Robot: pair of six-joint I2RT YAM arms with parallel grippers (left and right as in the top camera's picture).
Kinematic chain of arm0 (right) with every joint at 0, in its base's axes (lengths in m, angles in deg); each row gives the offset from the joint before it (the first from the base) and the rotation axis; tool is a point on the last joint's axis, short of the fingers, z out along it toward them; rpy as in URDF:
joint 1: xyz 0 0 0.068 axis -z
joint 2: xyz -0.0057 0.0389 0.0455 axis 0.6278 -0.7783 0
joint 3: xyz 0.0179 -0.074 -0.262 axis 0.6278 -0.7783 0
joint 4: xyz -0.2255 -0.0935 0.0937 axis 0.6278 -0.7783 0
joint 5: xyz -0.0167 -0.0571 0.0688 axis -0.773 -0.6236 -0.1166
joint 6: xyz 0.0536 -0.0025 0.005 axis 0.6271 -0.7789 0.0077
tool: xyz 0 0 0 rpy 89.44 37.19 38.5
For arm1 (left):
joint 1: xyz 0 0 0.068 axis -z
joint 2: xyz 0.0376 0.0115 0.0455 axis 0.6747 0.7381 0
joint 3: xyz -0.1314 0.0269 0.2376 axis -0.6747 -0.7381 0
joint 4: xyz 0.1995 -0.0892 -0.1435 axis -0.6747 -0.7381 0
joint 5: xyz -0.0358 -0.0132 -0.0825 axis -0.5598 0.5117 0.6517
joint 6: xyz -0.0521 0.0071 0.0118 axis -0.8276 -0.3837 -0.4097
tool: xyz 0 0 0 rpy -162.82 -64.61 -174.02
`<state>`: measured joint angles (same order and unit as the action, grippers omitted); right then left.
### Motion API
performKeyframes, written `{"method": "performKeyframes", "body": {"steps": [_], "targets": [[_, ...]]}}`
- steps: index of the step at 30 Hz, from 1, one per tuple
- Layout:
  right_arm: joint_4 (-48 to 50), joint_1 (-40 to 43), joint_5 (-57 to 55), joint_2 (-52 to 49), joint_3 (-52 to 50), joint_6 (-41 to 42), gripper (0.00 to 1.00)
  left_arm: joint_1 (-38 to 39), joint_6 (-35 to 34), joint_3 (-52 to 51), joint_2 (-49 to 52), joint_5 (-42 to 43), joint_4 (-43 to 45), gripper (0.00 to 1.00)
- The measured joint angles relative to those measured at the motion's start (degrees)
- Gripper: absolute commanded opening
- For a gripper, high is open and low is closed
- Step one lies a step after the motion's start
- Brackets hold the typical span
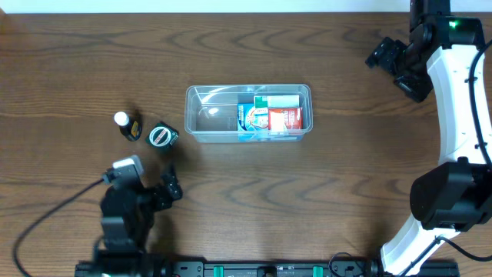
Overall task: Pack container
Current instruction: 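Reach left gripper to the white-capped dark bottle and grasp it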
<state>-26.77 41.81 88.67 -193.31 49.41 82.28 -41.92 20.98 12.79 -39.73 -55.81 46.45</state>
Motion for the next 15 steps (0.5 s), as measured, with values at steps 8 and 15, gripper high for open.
{"method": "performKeyframes", "body": {"steps": [8,15], "targets": [[0.0,0.0,0.0,0.0,0.0,0.0,0.99,-1.7,3.9,34.0,35.2,-1.5,-19.3,0.98],[0.0,0.0,0.0,0.0,0.0,0.0,0.99,-11.5,5.2,49.4,56.6,2.2,-23.6,0.98]]}}
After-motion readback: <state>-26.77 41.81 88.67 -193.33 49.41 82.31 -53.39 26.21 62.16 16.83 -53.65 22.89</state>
